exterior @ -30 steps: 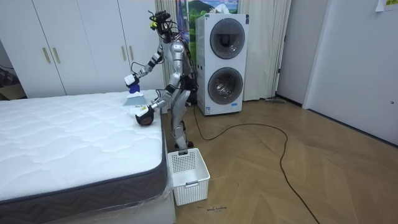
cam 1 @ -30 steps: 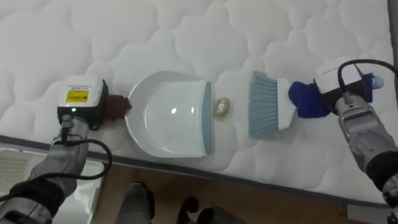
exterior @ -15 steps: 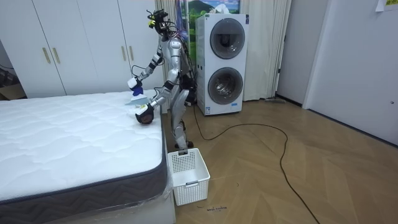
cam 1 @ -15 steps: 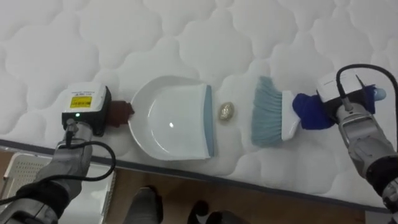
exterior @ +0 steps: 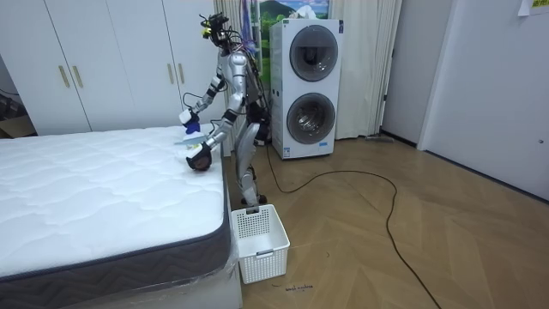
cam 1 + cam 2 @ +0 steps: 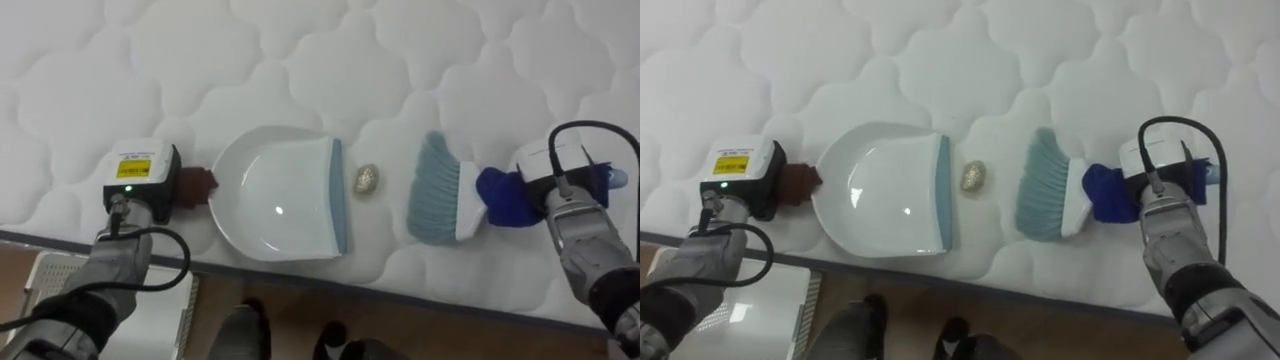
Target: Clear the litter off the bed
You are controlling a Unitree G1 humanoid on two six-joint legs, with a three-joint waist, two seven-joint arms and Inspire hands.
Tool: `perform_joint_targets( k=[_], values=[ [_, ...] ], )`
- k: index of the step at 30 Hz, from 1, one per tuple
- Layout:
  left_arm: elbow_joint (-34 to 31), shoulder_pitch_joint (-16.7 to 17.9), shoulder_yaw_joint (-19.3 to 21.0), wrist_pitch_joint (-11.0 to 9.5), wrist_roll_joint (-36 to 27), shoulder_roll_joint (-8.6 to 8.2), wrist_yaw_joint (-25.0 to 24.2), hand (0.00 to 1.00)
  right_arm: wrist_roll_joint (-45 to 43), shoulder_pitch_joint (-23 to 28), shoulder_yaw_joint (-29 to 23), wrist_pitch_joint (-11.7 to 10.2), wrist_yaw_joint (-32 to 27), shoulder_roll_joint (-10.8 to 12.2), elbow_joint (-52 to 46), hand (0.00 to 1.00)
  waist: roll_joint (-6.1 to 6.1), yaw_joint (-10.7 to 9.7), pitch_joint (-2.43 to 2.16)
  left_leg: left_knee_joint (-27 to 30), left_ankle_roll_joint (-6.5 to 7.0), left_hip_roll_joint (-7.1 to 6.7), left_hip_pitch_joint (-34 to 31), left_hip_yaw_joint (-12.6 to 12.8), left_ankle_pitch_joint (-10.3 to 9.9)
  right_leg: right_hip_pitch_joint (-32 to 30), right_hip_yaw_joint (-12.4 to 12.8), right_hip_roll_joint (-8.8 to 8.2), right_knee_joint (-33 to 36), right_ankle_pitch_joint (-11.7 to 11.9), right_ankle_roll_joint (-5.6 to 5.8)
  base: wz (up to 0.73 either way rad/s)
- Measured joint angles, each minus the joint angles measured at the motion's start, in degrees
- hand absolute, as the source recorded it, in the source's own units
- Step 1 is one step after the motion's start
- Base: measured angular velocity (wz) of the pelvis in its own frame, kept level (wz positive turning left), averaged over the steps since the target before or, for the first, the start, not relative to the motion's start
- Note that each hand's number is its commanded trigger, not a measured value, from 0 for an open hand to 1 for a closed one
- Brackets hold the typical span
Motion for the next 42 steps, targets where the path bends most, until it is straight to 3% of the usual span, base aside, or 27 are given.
perform_joint_targets(
  k=[6, 9, 17, 26, 35, 42],
  values=[
    [0.55, -0.01, -0.07, 0.72, 1.62, -0.3, -0.15, 1.0, -0.48, 0.5, 0.05, 0.17, -1.89, 0.71, 0.02, 1.0, -0.01, -0.45, 0.0, -1.08, -0.03, -0.37, 1.14, 0.34, 0.59, 0.66, 0.27, -0.32, -0.17, 0.01, -0.01, 0.01],
    [1.39, -0.04, -0.09, 1.16, 1.75, -0.54, -0.23, 1.0, -0.82, 0.7, 0.09, 0.78, -2.01, 2.17, 0.02, 1.0, 0.0, -1.47, 0.01, -1.59, -0.05, -0.81, 1.61, -0.04, 1.0, 1.33, 0.07, -0.46, -0.89, 0.0, -0.02, 0.08],
    [1.45, -0.18, -1.74, 3.54, 1.65, -0.5, -0.51, 1.0, -1.3, 2.33, 0.53, 4.35, -2.34, 5.11, -2.3, 1.0, 0.18, -2.17, 0.11, -1.78, -0.09, -0.79, 0.98, -0.12, 1.03, 0.69, 0.19, -0.07, -0.83, 0.01, -0.07, 0.0],
    [0.74, 0.07, -2.42, 5.49, 1.86, -0.49, -1.1, 1.0, -3.26, 2.56, 2.71, 6.43, -1.4, 5.59, -6.82, 1.0, 0.18, -2.19, 0.01, -3.07, -0.53, -0.76, 1.45, -0.07, 1.56, 1.01, 0.14, 0.16, -1.87, 0.27, -0.44, 0.0],
    [0.88, 0.02, -2.27, 6.37, 2.32, -0.44, -0.97, 1.0, -3.17, 4.91, 4.5, 6.37, -0.28, 7.41, -14.16, 1.0, 0.16, -2.61, -0.01, -3.69, -0.87, -0.72, 1.68, 0.01, 2.44, 0.99, 0.21, 0.12, -1.9, 0.42, -0.75, 0.0],
    [1.38, -0.04, -2.33, 6.37, 2.32, -0.4, -1.68, 1.0, -3.04, 6.21, 5.09, 3.67, 2.92, 14.25, -20.49, 1.0, 0.21, -3.42, -0.04, -3.65, -0.77, -0.86, 1.68, -0.2, 2.5, 0.98, -0.07, -0.06, -1.84, 0.47, -0.84, 0.03]
  ],
)
